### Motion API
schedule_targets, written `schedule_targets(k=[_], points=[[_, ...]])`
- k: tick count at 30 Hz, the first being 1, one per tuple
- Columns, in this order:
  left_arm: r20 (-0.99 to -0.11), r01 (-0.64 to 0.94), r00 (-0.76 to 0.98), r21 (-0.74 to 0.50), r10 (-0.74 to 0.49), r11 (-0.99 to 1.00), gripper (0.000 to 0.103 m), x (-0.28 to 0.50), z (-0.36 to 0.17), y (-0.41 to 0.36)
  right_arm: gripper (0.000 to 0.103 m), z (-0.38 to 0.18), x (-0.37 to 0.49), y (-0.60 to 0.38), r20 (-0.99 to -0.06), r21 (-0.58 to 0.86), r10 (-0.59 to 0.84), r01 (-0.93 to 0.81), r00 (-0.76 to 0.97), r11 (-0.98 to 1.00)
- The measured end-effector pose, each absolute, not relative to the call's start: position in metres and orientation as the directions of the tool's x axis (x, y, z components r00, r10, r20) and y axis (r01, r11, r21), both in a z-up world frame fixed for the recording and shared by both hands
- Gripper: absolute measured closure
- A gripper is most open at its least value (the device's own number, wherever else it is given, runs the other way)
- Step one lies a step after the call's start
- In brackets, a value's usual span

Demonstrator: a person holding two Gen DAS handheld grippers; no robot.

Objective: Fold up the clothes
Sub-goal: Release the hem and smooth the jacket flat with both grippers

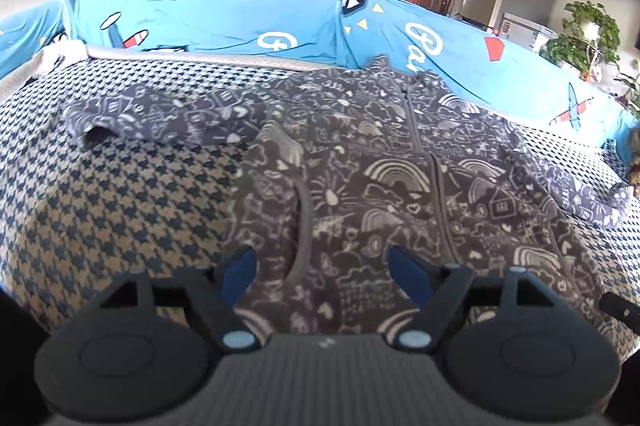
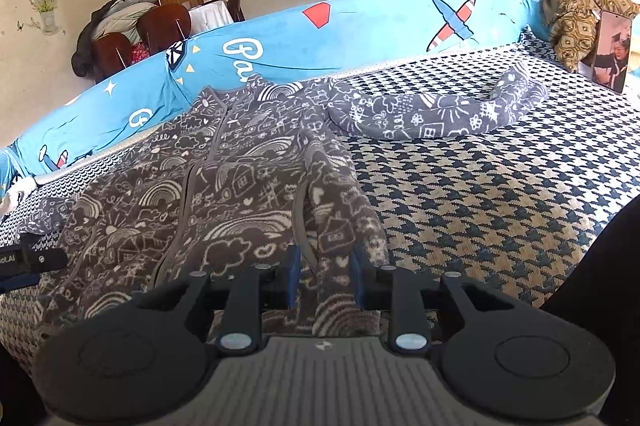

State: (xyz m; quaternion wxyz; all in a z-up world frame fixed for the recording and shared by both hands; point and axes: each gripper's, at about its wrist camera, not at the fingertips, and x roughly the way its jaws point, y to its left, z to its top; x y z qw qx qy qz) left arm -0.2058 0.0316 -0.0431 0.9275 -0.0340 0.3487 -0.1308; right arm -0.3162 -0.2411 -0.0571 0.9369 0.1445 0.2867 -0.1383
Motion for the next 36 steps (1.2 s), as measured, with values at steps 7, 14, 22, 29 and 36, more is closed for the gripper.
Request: schedule_targets(k=[7, 14, 22, 29, 36], points=[[-0.657, 0.289, 0.681, -0.163, -0.322, 0.943, 0.027, -0.191, -0.056, 0.012, 0.076, -0.058, -0.311, -0.233, -0.572, 0.177, -0.154, 0.305, 0.806, 0.936], [-0.702, 0.29, 0.644, -0.142, -0.303, 0.947, 0.026, -0.184, -0.081, 0.01, 0.072, -0.07, -0.298, -0.234, -0.633, 0.181, -0.145, 0.327, 0.76, 0.928], [-0.707, 0.337, 0.645, -0.077, -0.289, 0.938, 0.015, -0.195, -0.089, 0.001, 0.071, -0.081, -0.293, -0.243, -0.688, 0.21, -0.144, 0.385, 0.711, 0.899], [-0.703, 0.325, 0.645, -0.104, -0.301, 0.94, 0.013, -0.195, -0.083, 0.004, 0.07, -0.081, -0.293, -0.243, -0.689, 0.216, -0.139, 0.385, 0.712, 0.898], [-0.693, 0.302, 0.65, -0.142, -0.312, 0.943, 0.01, -0.191, -0.073, 0.007, 0.069, -0.065, -0.298, -0.242, -0.622, 0.267, -0.086, 0.314, 0.778, 0.911]])
